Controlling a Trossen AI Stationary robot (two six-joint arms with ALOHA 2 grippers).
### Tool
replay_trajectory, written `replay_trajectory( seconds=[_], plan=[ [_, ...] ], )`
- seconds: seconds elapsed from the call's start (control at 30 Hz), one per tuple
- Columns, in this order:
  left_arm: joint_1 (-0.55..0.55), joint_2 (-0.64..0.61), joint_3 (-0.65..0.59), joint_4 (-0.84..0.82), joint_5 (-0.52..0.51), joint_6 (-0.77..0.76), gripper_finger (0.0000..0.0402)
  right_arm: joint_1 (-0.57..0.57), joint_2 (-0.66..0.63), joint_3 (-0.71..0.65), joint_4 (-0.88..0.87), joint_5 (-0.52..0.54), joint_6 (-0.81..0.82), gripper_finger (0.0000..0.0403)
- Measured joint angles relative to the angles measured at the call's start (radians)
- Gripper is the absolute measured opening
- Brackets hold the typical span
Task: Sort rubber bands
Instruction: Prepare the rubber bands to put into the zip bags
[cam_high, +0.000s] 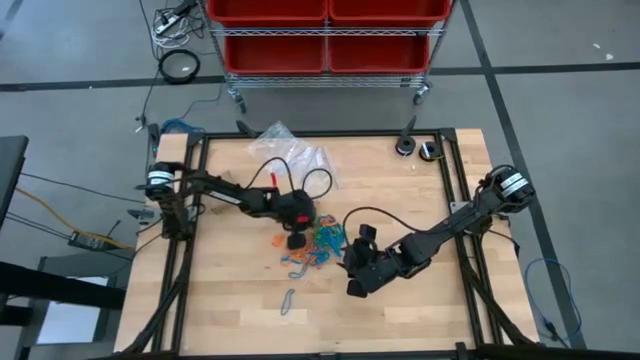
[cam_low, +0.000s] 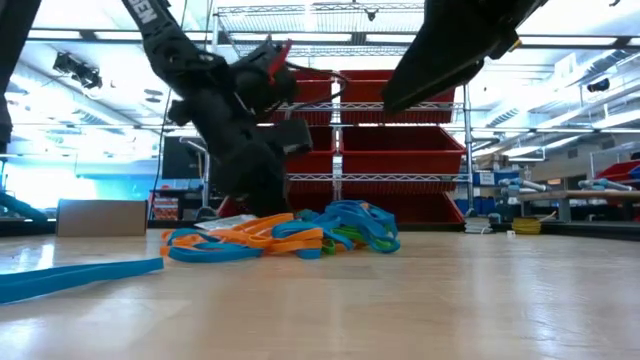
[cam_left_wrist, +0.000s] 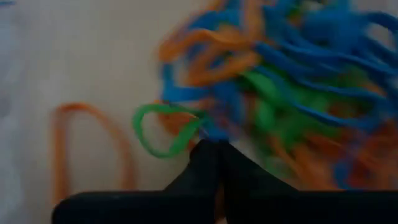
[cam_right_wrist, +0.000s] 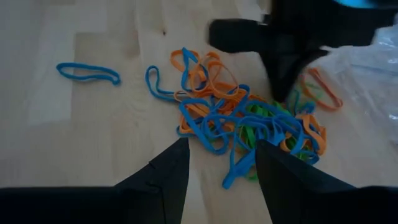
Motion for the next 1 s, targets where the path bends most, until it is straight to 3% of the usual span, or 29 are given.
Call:
replay_trajectory(
  seconds=[0.17,0.27,0.53,0.67,0.8,1.0],
  plan=[
    [-0.053,-0.074,0.042,-0.141,0.058,0.004,0.0006,0.005,0.0,0.0,0.0,0.011,0.001,0.0168],
    [-0.056,-0.109,0.064,-0.253,0.027,-0.019,0.0022,0.005,0.0,0.0,0.002,0.014,0.001,0.0168],
    [-0.057,-0.192,0.066,-0.445,-0.113,-0.07,0.0141,0.005,0.0,0.0,0.014,0.026,-0.006,0.0168],
    [-0.057,-0.219,0.065,-0.531,-0.13,-0.098,0.0183,0.013,0.0,0.0,0.017,0.025,-0.012,0.0168],
    [-0.071,-0.236,0.018,-0.583,-0.13,-0.141,0.0192,0.016,0.0,0.0,0.017,0.026,-0.018,0.0168],
    [-0.129,-0.248,-0.102,-0.541,-0.137,-0.237,0.0175,0.016,0.0,0.0,0.017,0.025,-0.028,0.0168]
  ],
)
